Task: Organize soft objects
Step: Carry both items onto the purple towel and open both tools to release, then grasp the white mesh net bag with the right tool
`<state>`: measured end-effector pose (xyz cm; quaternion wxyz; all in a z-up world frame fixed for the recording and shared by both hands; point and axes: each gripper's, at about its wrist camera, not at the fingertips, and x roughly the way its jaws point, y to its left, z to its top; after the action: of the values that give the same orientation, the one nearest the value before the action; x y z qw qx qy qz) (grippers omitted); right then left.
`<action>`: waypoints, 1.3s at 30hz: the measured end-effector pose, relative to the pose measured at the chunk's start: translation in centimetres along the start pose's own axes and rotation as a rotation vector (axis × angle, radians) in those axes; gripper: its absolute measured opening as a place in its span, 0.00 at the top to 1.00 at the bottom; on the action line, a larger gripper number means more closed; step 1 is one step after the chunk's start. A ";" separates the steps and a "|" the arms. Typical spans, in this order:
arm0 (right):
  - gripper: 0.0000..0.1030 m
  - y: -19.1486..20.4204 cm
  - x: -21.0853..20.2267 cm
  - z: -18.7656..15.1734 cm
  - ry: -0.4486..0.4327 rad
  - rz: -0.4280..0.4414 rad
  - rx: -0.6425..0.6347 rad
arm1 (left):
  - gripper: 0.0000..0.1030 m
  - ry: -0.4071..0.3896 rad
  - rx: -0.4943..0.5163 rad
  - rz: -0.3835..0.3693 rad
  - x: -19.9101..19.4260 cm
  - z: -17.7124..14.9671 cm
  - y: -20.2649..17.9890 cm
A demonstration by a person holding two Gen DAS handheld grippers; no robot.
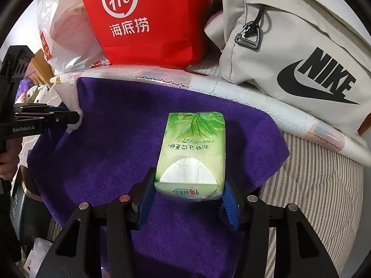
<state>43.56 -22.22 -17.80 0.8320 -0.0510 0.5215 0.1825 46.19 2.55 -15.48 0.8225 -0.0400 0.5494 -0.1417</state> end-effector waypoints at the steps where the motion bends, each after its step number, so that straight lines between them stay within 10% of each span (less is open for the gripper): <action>1: 0.47 0.0 0.0 0.0 0.002 0.001 0.000 | 0.73 0.003 -0.001 -0.003 0.0 0.0 0.0; 5: 0.40 0.3 -0.5 -0.1 -0.004 0.001 -0.015 | 0.45 -0.002 0.016 0.038 -0.4 -0.2 -0.4; 20: 0.23 1.7 -7.7 -2.8 -0.073 -0.142 0.050 | 0.34 -0.076 -0.033 0.172 -7.7 -4.7 -0.1; 39: 0.23 10.7 -15.0 -12.8 -0.166 0.051 0.006 | 0.34 -0.195 -0.111 0.057 -16.4 -17.7 -0.8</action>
<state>22.99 -19.60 -9.13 0.8675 -0.0199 0.4524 0.2057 24.00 7.91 -7.62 0.8723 -0.0834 0.4746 -0.0830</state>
